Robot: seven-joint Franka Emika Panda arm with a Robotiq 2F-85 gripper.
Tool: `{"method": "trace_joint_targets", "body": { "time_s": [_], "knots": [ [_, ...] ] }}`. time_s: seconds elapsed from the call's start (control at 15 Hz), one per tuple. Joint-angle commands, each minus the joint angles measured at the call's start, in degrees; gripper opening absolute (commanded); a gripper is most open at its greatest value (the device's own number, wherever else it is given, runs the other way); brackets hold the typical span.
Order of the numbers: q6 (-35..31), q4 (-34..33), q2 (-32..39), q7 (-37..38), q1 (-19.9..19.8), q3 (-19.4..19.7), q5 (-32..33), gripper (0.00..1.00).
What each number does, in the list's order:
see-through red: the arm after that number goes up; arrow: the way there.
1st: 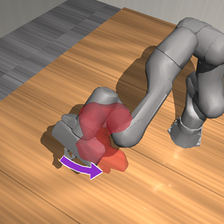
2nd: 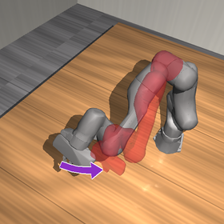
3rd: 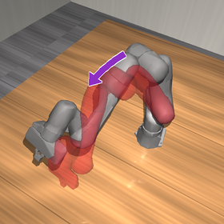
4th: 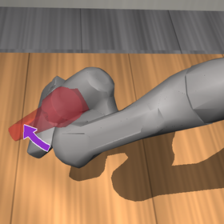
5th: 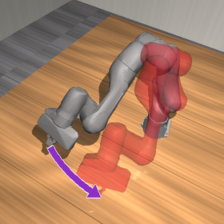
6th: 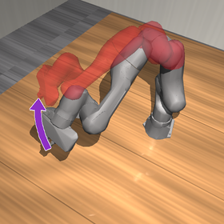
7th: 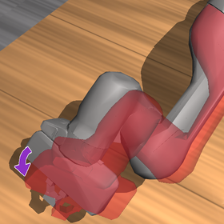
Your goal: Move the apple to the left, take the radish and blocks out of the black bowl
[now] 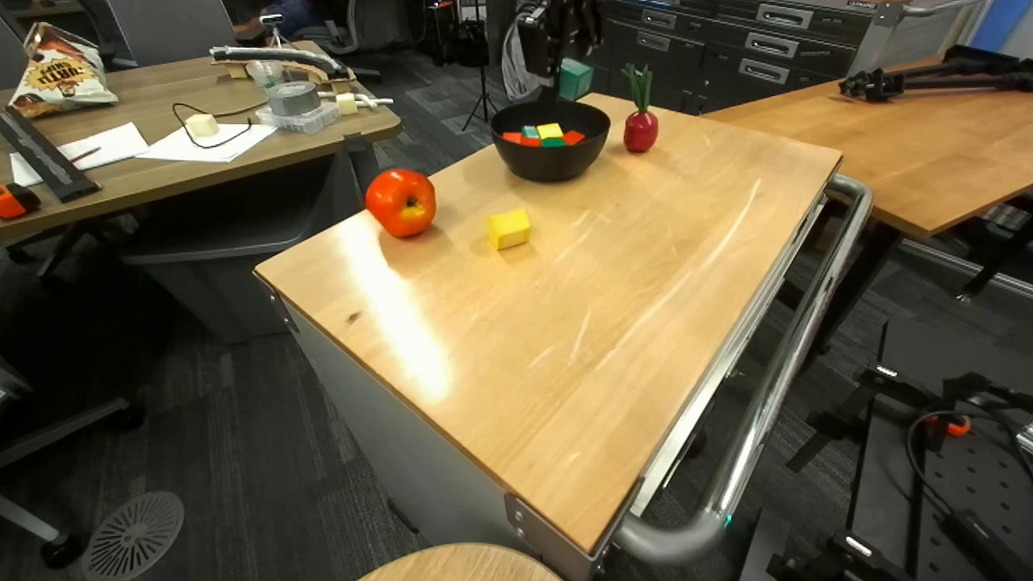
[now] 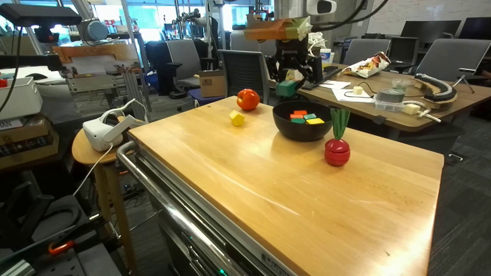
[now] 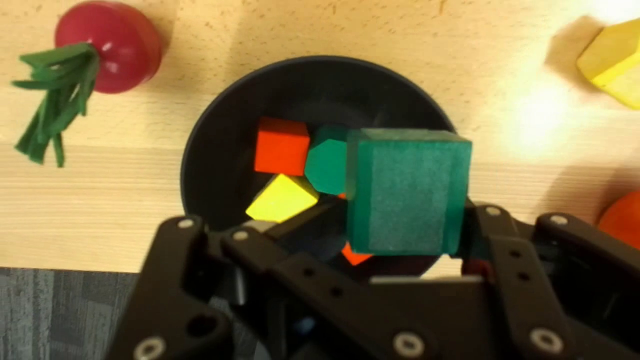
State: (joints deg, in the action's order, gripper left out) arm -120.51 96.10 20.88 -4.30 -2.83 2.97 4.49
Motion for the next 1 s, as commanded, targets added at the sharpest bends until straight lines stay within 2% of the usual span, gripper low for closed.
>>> {"method": "trace_joint_targets", "body": {
  "time_s": [0.0,0.47,0.73,0.93],
  "knots": [
    [-1.21,9.14,-7.69,4.72,2.45,-0.93,0.71,0.23],
    [-3.05,20.70,-9.66,7.77,4.45,-4.90,-7.26,0.23],
    [-7.02,24.89,-9.91,8.17,4.42,-5.26,-9.89,0.23],
    [-8.80,26.25,-10.12,8.09,4.25,-4.90,-9.54,0.23]
  ]
}}
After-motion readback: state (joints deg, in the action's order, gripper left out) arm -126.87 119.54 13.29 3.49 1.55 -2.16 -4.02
